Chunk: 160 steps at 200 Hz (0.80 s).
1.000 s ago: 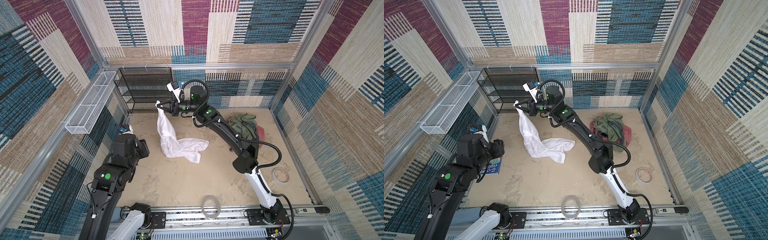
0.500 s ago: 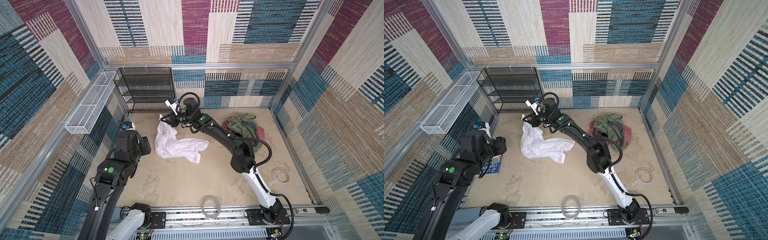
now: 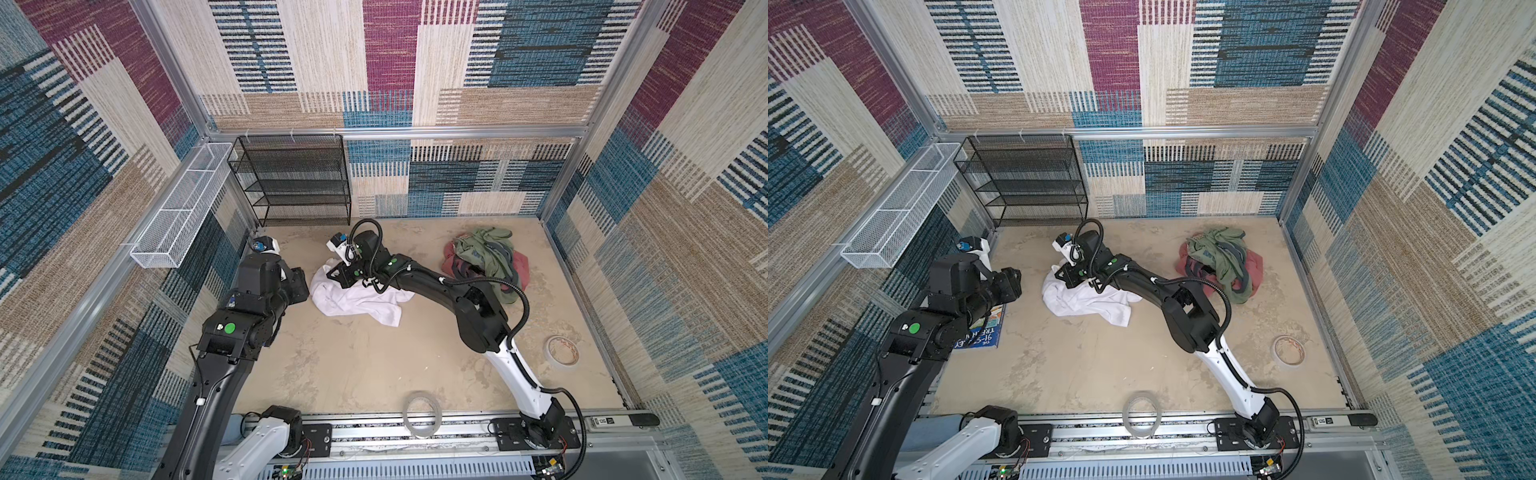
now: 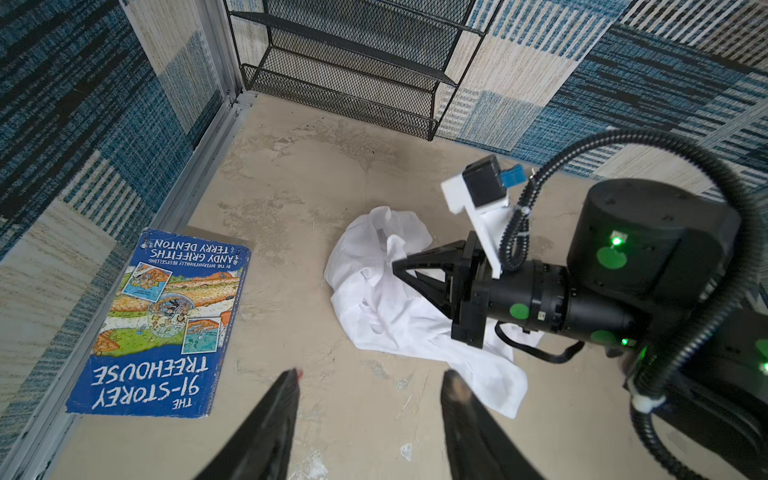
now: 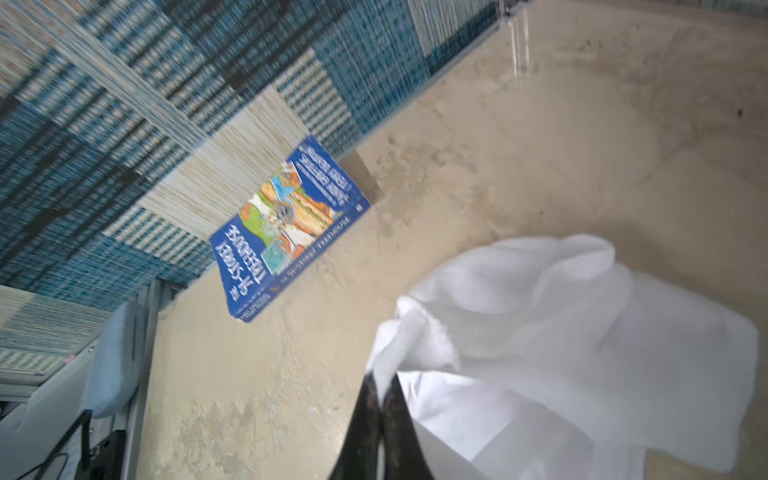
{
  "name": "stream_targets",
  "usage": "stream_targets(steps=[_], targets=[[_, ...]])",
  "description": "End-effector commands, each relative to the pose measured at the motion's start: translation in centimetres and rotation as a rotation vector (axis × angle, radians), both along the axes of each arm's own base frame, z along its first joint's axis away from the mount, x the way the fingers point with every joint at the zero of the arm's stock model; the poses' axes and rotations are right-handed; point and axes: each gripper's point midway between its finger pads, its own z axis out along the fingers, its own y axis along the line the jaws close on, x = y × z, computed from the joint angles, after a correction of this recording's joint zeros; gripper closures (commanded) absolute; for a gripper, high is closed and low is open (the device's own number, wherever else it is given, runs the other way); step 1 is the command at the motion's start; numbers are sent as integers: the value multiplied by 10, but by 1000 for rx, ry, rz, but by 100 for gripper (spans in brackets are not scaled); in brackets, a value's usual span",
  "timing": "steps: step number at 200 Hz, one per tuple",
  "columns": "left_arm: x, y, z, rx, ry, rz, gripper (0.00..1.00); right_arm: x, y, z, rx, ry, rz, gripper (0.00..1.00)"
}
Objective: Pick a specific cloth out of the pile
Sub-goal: 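Release the white cloth with the right gripper and withdraw toward the pile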
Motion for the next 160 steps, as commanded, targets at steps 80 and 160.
stream_targets(steps=[80, 160], targets=[[13, -11, -9, -10, 28, -28, 43, -36, -23, -18, -33, -42, -60, 57], [30, -58, -40, 48, 111, -158, 43, -63, -94, 42, -22, -116, -207, 48]])
